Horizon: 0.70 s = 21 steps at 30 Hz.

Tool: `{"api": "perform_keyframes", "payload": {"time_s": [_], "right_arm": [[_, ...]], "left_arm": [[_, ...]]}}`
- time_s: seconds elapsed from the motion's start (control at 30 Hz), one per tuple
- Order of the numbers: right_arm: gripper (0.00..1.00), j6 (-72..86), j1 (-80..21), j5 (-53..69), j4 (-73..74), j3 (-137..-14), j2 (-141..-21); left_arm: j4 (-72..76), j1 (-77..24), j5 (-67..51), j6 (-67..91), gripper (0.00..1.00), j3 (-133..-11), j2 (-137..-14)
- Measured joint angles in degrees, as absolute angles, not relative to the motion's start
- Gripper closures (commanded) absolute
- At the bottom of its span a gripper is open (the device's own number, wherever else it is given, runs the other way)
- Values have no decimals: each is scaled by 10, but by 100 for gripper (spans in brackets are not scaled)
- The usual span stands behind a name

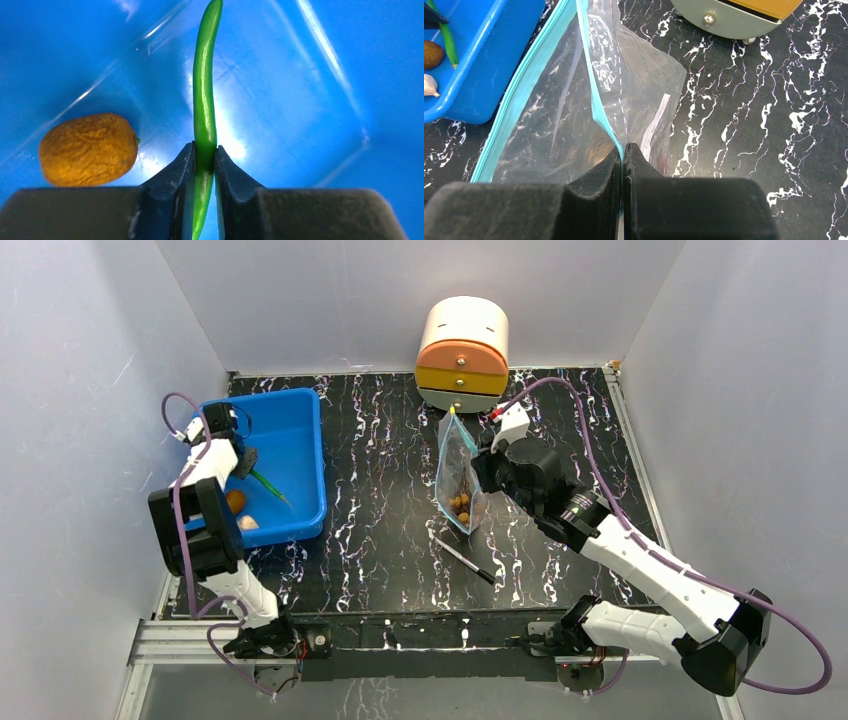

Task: Place the food in the zip-top bag and seal the zipper
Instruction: Pick up the fake vegetable from the bin, then place the fake vegetable in the zipper food storage bag.

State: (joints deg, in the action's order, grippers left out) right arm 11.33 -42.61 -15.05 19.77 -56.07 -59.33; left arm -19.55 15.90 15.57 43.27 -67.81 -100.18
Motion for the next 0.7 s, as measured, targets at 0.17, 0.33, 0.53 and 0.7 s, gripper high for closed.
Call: {"api": "perform_keyframes", "payload": {"time_s": [0.17, 0.33, 0.53, 0.7], "right_arm": [[100, 142, -426, -144, 198, -556, -583], [100, 170, -426, -130, 198, -554, -585], [100, 186, -426, -120, 208, -572, -606], [100, 197, -426, -104, 209, -626, -635]], "left_arm": [[-186, 159, 140, 419, 100, -663, -926], [-163, 159, 95, 409, 100, -633, -863], [-151, 147, 38, 402, 100, -603, -791], [-132, 123, 4, 392, 100, -601, -718]]}}
